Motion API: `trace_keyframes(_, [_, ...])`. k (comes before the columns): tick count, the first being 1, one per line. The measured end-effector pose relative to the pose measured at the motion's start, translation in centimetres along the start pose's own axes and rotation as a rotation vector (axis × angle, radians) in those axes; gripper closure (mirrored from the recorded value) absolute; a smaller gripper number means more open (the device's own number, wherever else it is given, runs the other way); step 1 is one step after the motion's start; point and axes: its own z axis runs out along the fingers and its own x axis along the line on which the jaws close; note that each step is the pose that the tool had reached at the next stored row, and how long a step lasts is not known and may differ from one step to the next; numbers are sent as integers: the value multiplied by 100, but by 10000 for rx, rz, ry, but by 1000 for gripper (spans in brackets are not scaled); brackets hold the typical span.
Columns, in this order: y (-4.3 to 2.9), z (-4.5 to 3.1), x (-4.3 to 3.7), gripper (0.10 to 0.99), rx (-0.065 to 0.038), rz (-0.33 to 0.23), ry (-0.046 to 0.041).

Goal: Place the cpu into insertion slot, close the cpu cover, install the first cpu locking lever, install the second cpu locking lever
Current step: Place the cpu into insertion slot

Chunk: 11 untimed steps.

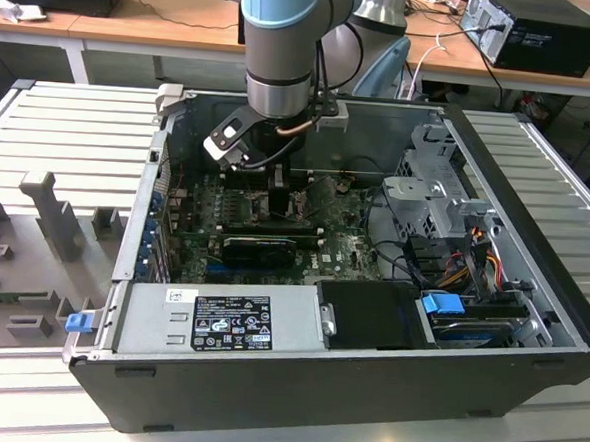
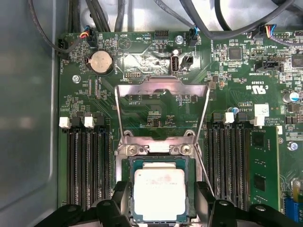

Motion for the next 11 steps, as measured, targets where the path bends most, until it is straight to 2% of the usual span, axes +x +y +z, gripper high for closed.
trace_keyframes(9, [9,-120,1,439,1,0,0])
trace_keyframes(11, [10,-134,1,565,2,-1,0])
